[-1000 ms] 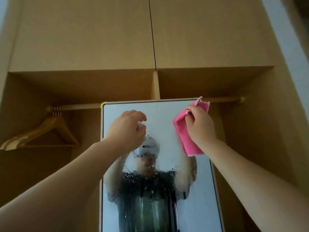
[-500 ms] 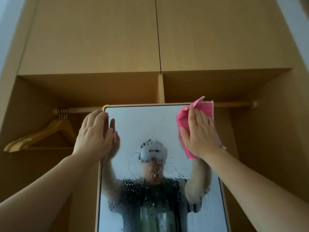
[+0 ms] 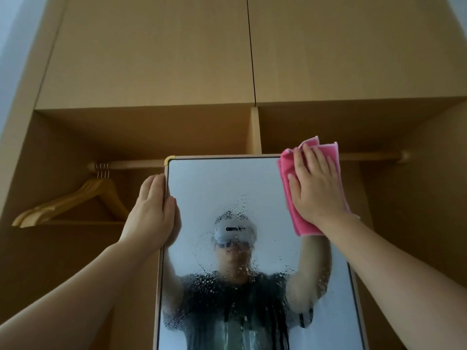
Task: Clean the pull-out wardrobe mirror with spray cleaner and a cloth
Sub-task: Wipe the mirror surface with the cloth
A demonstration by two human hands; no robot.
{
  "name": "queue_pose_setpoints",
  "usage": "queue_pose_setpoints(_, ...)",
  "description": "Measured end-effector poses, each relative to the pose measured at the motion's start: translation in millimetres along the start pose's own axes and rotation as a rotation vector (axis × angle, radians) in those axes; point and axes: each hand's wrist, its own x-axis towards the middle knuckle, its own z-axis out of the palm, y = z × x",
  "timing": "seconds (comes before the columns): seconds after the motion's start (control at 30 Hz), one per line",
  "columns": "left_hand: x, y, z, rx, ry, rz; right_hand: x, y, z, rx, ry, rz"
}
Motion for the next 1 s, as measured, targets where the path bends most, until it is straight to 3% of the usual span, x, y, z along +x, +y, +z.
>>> queue_pose_setpoints(0.47, -15.6, -10.6, 25.3, -0.061, -0.106, -0.094, -20.9, 9.0, 31.8, -0.031, -0.112, -0.05)
queue_pose_setpoints(1.0, -18.0, -15.7, 43.4, -0.159, -0.024, -0.133, -80.2, -5.5, 48.2, -0.026, -0.101, -0.04)
